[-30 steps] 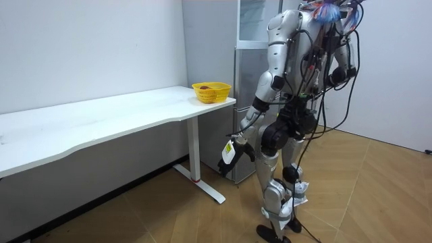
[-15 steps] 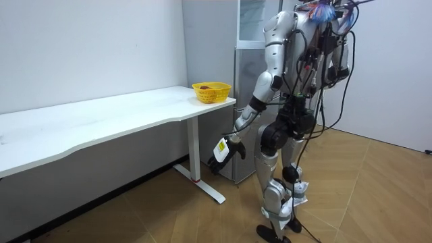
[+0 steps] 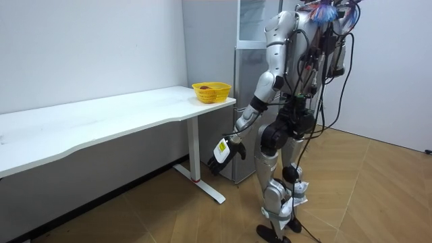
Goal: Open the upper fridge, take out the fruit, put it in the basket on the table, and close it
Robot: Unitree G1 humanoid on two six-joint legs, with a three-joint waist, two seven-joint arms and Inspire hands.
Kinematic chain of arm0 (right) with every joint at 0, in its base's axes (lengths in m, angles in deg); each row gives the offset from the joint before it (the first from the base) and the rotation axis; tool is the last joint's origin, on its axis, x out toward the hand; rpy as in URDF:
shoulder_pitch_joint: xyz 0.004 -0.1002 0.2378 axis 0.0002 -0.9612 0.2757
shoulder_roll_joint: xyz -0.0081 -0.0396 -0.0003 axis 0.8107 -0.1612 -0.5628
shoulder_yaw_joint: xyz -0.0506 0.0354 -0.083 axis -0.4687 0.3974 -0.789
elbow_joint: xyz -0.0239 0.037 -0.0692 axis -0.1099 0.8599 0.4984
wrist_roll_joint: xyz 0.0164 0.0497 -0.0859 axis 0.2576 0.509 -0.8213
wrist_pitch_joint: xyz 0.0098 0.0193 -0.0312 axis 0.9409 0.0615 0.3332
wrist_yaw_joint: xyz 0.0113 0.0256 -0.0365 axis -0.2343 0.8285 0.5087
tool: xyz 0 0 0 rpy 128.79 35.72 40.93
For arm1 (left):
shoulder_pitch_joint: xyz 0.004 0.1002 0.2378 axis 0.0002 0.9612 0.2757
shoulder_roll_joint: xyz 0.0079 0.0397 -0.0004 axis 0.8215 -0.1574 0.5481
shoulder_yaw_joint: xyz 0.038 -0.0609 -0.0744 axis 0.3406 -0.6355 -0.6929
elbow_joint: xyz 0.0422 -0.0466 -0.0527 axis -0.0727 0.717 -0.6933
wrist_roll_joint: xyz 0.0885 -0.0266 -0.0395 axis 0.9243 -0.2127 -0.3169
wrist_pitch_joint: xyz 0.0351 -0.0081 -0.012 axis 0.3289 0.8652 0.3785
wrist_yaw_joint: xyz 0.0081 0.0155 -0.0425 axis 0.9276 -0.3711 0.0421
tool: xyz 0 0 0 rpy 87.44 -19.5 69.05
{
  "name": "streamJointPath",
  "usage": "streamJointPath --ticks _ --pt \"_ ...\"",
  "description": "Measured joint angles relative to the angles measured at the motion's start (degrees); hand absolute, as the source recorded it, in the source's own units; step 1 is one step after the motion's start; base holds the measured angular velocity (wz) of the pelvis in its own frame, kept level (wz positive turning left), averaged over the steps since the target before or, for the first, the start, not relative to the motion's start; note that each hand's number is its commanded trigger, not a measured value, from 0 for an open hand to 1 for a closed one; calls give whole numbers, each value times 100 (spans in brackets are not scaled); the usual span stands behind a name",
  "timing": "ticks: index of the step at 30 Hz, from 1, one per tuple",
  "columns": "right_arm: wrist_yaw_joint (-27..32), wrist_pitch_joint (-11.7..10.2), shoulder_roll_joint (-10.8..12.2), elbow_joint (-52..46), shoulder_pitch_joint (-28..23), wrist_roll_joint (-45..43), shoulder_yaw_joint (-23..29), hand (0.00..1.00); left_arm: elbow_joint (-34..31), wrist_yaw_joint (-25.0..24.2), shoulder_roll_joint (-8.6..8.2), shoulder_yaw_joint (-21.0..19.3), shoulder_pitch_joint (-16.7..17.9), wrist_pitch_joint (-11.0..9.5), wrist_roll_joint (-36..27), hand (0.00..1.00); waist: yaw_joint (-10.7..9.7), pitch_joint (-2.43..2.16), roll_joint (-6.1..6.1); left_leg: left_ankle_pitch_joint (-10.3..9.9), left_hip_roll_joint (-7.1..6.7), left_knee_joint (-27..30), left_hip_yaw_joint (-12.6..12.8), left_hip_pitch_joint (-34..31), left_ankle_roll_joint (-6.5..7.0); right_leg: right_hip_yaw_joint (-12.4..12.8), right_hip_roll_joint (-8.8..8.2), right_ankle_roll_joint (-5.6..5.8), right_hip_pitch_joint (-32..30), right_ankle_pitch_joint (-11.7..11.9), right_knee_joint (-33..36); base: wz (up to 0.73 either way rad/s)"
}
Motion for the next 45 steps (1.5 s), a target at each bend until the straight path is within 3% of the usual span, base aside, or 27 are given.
streamJointPath --ticks 10,17,26,38,45 --pt "-96 -35 -120 -1491 46 -413 -58 0 208 11 -11 -19 12 12 210 0 16 -9 -25 -1 3 28 -57 -8 -8 -86 -14 -14 33 -16 23 3" --pt "-259 -11 -145 -2190 119 -584 -492 0 201 -4 -53 4 -23 44 402 0 216 -11 -28 3 10 18 -62 -2 -18 -113 -16 -29 -1 -25 24 1" --pt "-786 11 -172 -2229 352 -852 -874 0 311 -21 -74 238 -41 159 373 0 355 -40 15 4 -2 149 -215 -92 -18 -319 -56 -31 63 -21 23 10" --pt "-1328 349 -169 -2219 387 -1119 -1198 0 509 -8 -101 363 -119 238 375 0 635 -5 -4 3 -19 183 -399 -93 -18 -503 -94 -32 151 -28 -56 9" --pt "-1354 349 -169 -2154 479 -1223 -1270 0 508 11 -131 362 -60 238 390 0 681 -2 -7 4 -28 215 -479 -88 -19 -582 -98 -31 253 -26 -74 7"
